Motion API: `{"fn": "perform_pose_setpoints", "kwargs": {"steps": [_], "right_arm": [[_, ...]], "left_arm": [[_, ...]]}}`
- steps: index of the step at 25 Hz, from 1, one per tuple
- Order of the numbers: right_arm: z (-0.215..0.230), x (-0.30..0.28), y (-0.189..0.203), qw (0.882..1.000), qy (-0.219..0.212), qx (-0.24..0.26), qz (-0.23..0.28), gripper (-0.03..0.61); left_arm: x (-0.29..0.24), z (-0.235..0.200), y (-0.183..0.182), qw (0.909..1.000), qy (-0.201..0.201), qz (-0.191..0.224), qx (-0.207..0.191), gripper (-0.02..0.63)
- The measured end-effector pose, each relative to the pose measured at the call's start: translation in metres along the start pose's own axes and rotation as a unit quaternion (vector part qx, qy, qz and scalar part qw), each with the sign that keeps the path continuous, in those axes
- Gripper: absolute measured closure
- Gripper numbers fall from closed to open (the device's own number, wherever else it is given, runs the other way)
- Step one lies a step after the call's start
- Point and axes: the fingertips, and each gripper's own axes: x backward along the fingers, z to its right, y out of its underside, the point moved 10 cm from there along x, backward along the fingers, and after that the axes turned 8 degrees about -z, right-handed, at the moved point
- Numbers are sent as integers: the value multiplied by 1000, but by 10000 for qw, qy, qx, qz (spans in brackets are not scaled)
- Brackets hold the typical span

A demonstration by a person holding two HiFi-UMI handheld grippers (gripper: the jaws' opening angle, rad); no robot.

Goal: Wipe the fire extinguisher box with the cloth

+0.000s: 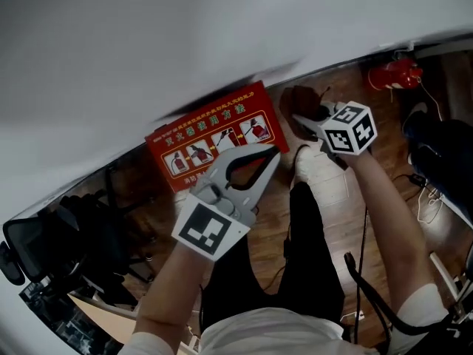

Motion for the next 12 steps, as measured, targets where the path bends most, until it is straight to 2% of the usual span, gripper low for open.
{"fn": "perform_pose_setpoints", "kwargs": {"steps": [6, 12], "right_arm": [[11, -35, 19, 9981, -589, -105, 138, 526], [35, -81, 42, 9965, -687, -383, 282, 526]], "left_arm": [[-38, -12, 0, 9997, 175, -145, -50, 614], [-57, -22, 4, 9978, 349, -479, -291, 614]]}}
